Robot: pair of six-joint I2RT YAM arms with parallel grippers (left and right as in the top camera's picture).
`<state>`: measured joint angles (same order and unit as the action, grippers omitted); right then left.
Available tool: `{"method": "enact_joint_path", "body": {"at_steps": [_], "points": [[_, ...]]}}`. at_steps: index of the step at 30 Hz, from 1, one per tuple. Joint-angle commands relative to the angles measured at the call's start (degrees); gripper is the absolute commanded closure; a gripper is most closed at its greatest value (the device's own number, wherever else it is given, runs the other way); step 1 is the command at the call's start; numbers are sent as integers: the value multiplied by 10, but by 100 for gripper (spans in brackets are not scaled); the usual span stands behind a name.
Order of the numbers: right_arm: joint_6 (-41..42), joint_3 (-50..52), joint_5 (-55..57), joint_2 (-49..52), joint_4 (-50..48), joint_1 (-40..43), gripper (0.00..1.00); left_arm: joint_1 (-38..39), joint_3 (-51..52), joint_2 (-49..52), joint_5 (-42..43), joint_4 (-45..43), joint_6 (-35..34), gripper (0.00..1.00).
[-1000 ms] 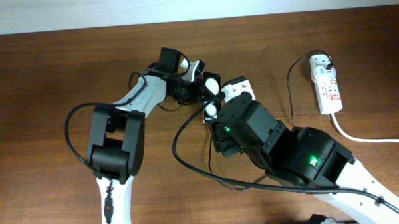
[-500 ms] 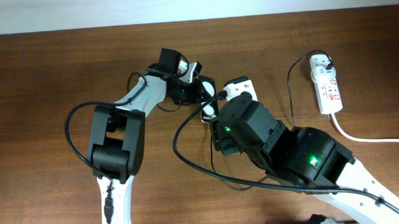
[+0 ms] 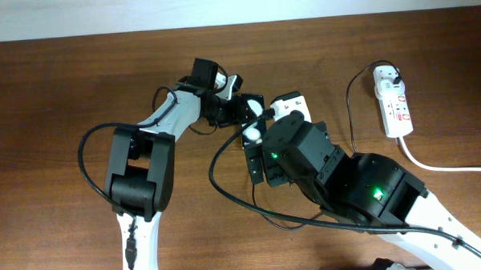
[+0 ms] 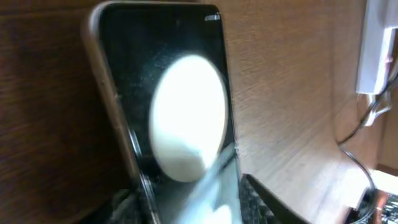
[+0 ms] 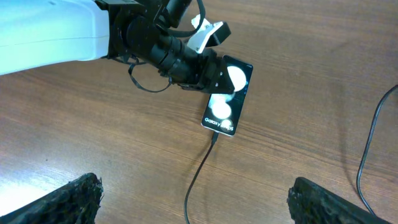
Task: Plug charger to phone and switch on socket
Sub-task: 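Lower the plugged phone onto the table with the left gripper and release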
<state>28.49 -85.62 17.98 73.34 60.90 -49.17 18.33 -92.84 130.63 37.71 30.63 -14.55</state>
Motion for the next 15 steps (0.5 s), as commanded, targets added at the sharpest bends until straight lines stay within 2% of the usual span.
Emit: {"method": "enact_joint_path", "body": {"at_steps": [1,2,4,11,15], "points": [[0,-5,7,-9,-2,-2,1,2,-10,7,-7,1,8,32],[0,-5,7,-9,-1,-2,1,2,-10,7,-7,1,7,11],[0,-5,7,-9,-1,-2,1,2,-10,7,-7,1,7,1],[0,-5,7,-8,-4,-2,1,-2,-10,7,-37,1,7,1],[0,-5,15,-8,15,-2,1,-40,-14,-9,-37,11,8,1]]}}
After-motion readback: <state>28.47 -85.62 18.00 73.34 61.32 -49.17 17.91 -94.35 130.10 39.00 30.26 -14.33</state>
